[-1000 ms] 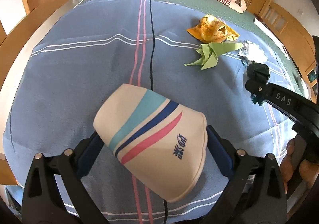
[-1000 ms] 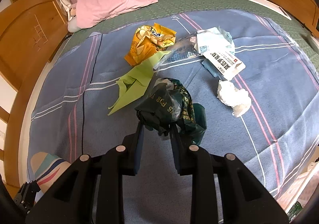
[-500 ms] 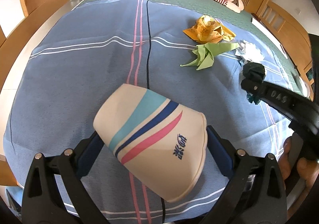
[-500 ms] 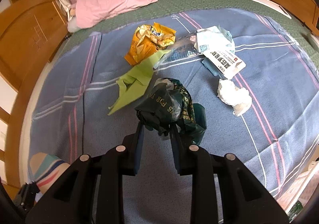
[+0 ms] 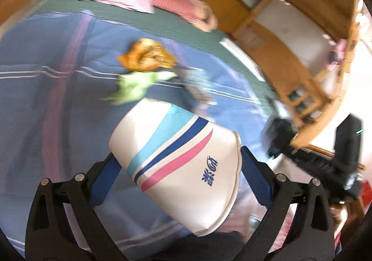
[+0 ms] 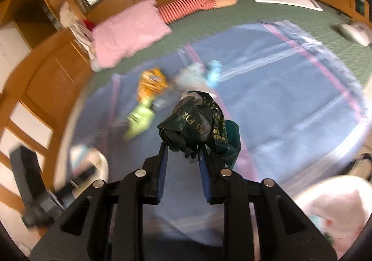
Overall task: Collect trash
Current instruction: 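Swing both tools over the white bin and release the cup and green bag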
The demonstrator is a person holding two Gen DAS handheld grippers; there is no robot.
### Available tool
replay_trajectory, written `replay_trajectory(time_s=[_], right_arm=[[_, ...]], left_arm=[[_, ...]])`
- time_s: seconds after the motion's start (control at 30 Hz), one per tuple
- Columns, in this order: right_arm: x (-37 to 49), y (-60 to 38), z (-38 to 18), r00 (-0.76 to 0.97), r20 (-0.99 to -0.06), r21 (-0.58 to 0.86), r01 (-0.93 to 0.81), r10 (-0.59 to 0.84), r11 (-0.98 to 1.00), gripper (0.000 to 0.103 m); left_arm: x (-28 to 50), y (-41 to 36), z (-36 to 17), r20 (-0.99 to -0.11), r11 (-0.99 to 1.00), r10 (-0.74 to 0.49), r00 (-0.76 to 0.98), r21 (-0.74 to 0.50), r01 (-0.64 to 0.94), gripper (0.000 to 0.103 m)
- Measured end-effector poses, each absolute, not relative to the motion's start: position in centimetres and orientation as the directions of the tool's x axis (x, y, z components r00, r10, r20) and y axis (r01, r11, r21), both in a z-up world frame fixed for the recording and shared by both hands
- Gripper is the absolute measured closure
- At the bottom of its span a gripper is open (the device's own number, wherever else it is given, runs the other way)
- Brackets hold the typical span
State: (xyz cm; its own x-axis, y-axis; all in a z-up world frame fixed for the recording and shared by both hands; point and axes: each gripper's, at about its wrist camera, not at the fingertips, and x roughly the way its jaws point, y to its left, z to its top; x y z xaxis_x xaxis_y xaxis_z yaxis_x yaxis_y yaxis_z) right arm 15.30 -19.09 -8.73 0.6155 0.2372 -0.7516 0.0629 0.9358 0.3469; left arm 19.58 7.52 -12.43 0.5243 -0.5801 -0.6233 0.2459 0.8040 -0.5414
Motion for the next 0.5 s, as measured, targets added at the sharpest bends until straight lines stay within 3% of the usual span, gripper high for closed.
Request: replay_trajectory(time_s=[0.13,0.23,0.27,0.4,0.5], right_arm=[[10.9,-23.9,-10.1,0.47,-0.877,0.189,0.148,0.099,0.971,0.075],[8.1,-27.5,-12.0,0.326,-0.945,0.114,0.226,0.035,0.967,0.058],[7.1,-29.0,-12.3,0.29,-0.957,0.095,0.266,0.014,0.959,0.048],[3.0,-35.9,-9.7,0.387,-0.921,0.162,0.499,-0.051,0.851,0.027],[0.9,-38.7,-7.5,0.48,-0.871,0.227,0.584,-0.106,0.779,0.024]], left_arm=[[18.3,3.2,-11.6,-0.553,0.697,-0.715,0.427,-0.611,0.376,0.006],[17.3,-1.3,-11.5,-0.517,0.604,-0.796,0.313,-0.657,0.45,0.006],[16.8,-3.3,-11.7,-0.511,0.57,-0.819,0.261,-0.674,0.471,0.006],[14.3,-11.2,-13.2,-0.514,0.467,-0.855,0.072,-0.703,0.536,0.005],[11.0,-18.1,-15.8,-0.584,0.418,-0.803,-0.115,-0.691,0.589,0.004]])
